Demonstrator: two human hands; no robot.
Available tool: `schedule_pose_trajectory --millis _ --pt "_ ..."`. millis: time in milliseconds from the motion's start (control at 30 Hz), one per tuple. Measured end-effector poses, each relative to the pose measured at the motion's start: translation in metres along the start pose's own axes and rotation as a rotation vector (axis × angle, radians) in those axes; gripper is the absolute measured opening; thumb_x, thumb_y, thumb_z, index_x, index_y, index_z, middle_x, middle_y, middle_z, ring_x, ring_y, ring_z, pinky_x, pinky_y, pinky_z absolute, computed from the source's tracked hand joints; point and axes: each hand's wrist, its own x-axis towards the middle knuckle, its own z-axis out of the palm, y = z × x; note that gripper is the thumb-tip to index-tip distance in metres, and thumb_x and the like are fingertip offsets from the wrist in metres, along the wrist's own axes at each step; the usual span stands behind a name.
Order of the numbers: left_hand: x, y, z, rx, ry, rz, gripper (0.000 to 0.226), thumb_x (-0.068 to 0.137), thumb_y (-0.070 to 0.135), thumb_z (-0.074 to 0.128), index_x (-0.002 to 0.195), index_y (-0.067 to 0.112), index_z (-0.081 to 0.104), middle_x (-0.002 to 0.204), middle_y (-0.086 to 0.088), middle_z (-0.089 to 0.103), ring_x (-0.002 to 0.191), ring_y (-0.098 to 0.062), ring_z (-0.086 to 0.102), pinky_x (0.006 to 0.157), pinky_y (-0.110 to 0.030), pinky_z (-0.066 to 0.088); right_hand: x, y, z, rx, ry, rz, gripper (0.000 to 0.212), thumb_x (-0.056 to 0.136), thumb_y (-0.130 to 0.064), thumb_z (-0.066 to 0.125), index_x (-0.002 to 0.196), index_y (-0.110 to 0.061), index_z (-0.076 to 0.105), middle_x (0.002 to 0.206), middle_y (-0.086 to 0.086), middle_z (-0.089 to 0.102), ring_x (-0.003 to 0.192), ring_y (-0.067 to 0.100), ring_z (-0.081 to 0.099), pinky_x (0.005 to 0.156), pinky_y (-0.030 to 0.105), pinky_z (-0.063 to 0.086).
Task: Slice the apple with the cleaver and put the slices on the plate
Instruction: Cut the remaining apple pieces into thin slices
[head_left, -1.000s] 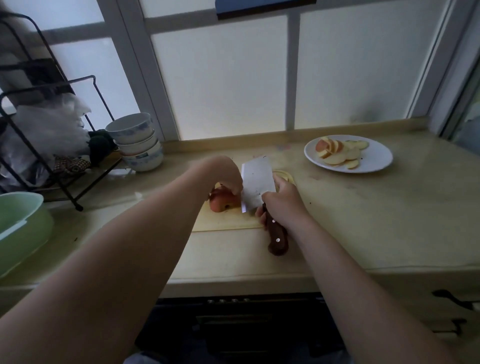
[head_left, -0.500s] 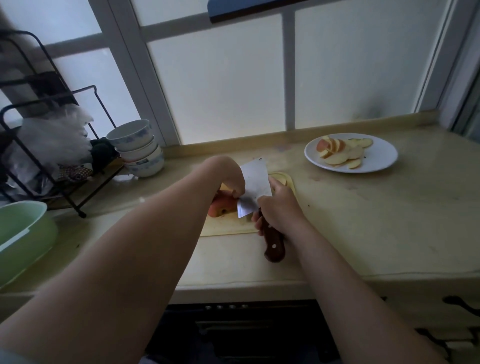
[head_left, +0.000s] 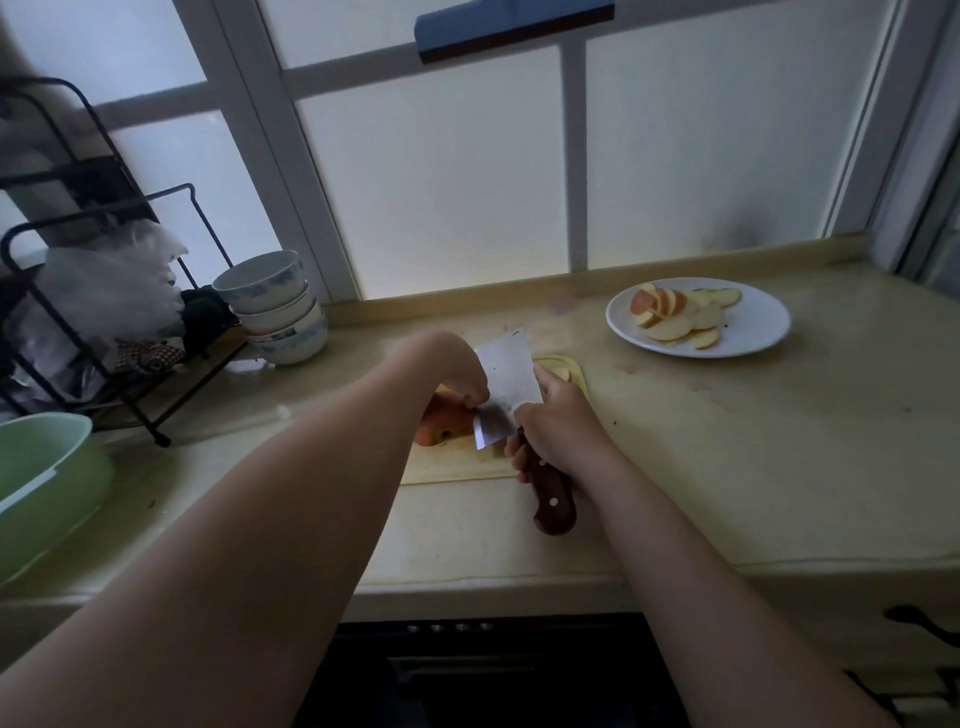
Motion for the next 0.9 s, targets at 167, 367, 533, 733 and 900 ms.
schedule_pose_trajectory --millis 167,367,533,733,900 --pt "-0.006 0.003 -0.001 0.005 0.076 0.025 0.027 0.100 0.017 0.049 0.077 0.004 0.046 0.075 -0.013 0.051 0.058 -0.025 0.055 0.054 -0.030 0.044 0.000 -0.003 -0.003 -0.019 -0.025 0.007 0.067 0.091 0.006 0.033 0.147 -0.026 0.049 0.067 0.016 0.059 0.041 0.019 0.053 0.040 0.029 0.047" --pt "0.006 0.002 0.001 -0.031 0.038 -0.002 0.025 0.100 0.020 0.046 0.081 0.003 0.045 0.081 -0.013 0.047 0.065 -0.027 0.056 0.065 -0.032 0.047 -0.005 -0.006 -0.014 -0.102 -0.080 -0.019 0.054 0.093 0.003 0.036 0.126 -0.035 0.056 0.066 0.018 0.061 0.042 0.021 0.053 0.041 0.029 0.047" --pt "0.016 -0.003 0.002 -0.071 -0.046 -0.019 0.029 0.095 0.026 0.054 0.113 0.002 0.052 0.093 -0.015 0.055 0.073 -0.033 0.065 0.071 -0.037 0.053 0.000 -0.011 -0.013 -0.141 -0.085 -0.026 0.046 0.095 0.003 0.037 0.107 -0.036 0.055 0.066 0.016 0.062 0.042 0.020 0.053 0.043 0.031 0.047" --pt "0.026 -0.008 0.002 -0.146 -0.027 -0.011 0.021 0.094 0.023 0.057 0.087 0.004 0.052 0.082 -0.013 0.058 0.061 -0.029 0.064 0.063 -0.035 0.053 0.015 -0.015 -0.008 -0.164 -0.060 -0.018 0.060 0.095 0.002 0.037 0.140 -0.035 0.051 0.067 0.016 0.063 0.044 0.018 0.055 0.044 0.031 0.048" --pt "0.023 -0.011 0.000 -0.188 -0.048 -0.018 0.022 0.095 0.018 0.058 0.079 0.006 0.048 0.074 -0.010 0.054 0.034 -0.025 0.059 0.042 -0.025 0.047 0.022 -0.015 -0.008 -0.155 -0.058 0.001 0.065 0.095 0.003 0.035 0.149 -0.029 0.051 0.067 0.016 0.062 0.043 0.017 0.054 0.043 0.030 0.049"
